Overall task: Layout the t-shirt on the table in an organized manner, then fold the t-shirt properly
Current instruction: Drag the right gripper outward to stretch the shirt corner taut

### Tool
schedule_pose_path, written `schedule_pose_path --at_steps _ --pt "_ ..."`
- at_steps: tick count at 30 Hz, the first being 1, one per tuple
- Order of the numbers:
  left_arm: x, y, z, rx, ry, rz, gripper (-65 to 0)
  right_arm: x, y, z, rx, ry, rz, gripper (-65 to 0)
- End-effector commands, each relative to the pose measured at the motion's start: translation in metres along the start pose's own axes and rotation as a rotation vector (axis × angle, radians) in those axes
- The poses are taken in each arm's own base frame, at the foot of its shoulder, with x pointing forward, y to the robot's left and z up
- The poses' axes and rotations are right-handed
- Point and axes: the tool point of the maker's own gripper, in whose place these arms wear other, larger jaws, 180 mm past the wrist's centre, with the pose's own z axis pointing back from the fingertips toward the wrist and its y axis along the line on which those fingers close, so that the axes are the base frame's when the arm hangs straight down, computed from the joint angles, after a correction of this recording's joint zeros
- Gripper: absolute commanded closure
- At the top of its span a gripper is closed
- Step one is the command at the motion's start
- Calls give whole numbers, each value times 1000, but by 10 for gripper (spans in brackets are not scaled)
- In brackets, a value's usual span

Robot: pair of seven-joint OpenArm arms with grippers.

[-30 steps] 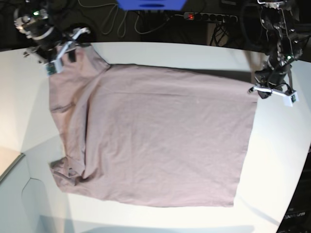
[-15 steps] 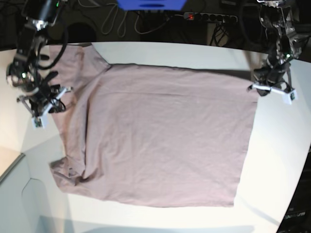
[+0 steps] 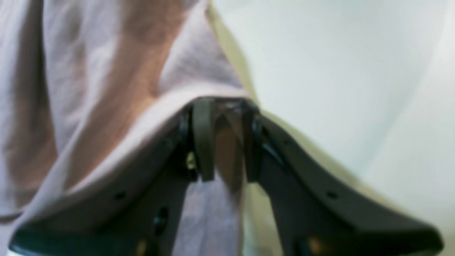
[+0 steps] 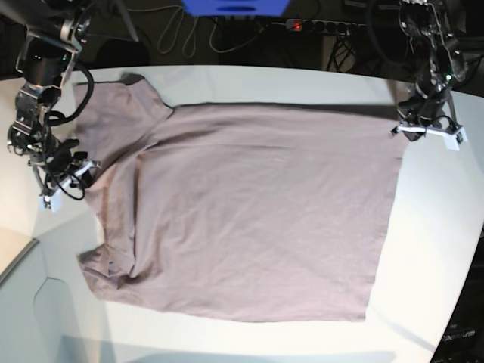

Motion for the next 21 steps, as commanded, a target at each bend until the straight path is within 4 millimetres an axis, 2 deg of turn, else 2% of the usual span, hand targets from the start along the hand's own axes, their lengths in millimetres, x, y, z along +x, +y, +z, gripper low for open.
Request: schedule_pose_path --at_steps 1,5,9,14,21 --pt "16 -1 2 -6 -46 -14 -1 -17 -21 6 -83 63 1 -124" --pt "16 -2 2 -7 -47 -10 -1 -28 -26 22 -116 57 34 -124" --pt "13 -5 1 -13 -43 -8 -1 -43 -21 42 -159 46 53 -124" --pt "17 -11 -2 -24 -47 -3 -1 -70 -5 62 -155 60 71 -124" --pt "23 -15 -4 -33 -57 0 -1 -102 -1 74 -151 114 70 -124"
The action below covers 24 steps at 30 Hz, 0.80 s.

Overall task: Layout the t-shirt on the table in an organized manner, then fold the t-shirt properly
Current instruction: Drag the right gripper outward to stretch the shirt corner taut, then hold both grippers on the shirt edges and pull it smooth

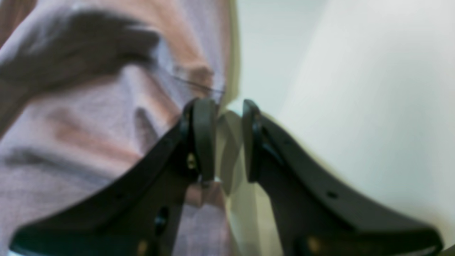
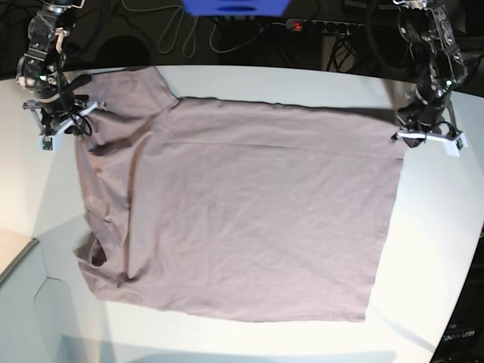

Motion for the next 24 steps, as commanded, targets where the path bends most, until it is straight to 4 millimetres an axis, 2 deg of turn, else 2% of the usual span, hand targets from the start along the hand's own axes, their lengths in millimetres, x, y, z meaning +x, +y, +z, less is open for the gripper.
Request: schedule_pose_path --at_steps 1,3,6,16,19,21,24 --pt "15 -4 0 -12 -43 -5 -1 -22 -6 4 -16 85 26 -124" --pt "16 -5 0 -14 -46 -4 -1 -29 -7 7 -17 99 27 -124" --pt "16 -5 0 -14 -46 -4 -1 -38 -21 13 -52 112 1 -124" --pt "16 -5 0 -14 -46 -4 -1 -48 -43 23 -108 115 -55 -124" --pt "16 -5 0 -14 -46 -4 -1 -48 -43 27 -110 109 -46 -124" --pt "16 -6 -1 -15 -45 -5 -1 -53 -33 32 -102 107 -59 -124" --pt "14 -8 -1 -20 -42 -8 -1 -42 -25 40 -100 68 -46 -124"
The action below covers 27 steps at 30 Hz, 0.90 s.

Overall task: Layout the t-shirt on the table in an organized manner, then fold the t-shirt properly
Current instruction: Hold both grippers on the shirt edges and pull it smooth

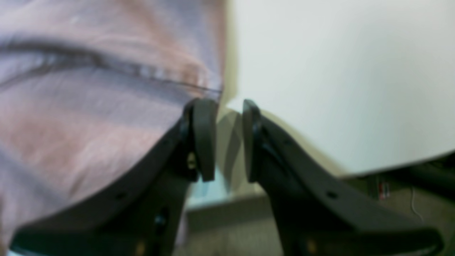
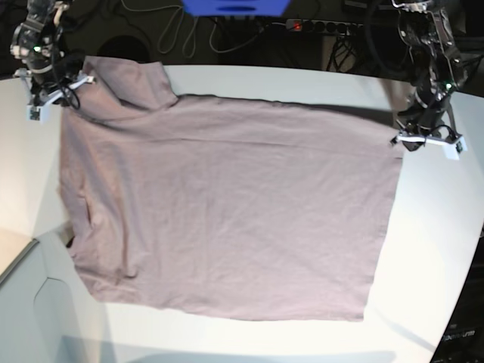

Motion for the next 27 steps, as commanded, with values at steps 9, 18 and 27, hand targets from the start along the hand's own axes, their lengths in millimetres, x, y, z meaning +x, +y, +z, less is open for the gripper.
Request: schedule_pose_path --at_steps 9,18,27 --pt "6 -13 -1 -34 -21 -25 -1 12 1 8 -10 -31 7 -125" --pt "3 -11 0 -29 -16 -25 -1 12 1 8 -10 -29 8 -125" --pt "4 -8 1 -24 -16 -27 -1 13 -14 11 -48 -37 -16 -125"
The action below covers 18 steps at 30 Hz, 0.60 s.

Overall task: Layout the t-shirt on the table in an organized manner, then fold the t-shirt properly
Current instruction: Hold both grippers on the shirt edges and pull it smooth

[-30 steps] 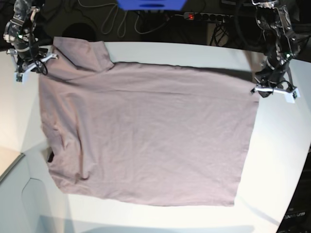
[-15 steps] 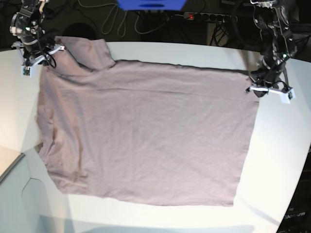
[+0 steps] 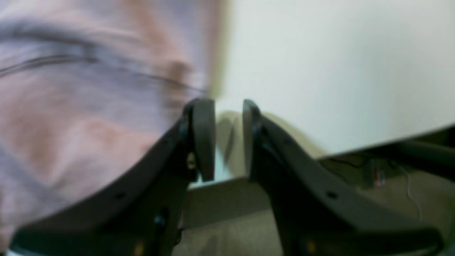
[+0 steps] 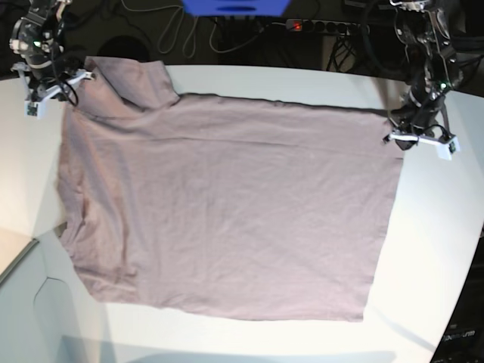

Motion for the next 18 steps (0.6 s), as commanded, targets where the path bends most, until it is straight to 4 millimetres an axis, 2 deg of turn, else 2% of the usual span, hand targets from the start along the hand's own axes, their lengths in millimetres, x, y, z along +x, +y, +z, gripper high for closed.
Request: schedule_pose_path --at_steps 1,11,18 --pt "13 0 2 -5 -40 -8 -1 12 -3 2 -6 -39 7 -125" --pt "13 0 2 -5 -40 -8 -1 17 -4 2 -8 -51 11 -127" --pt "9 3 4 0 -33 -12 -1 52 -1 24 -26 -152 44 -128"
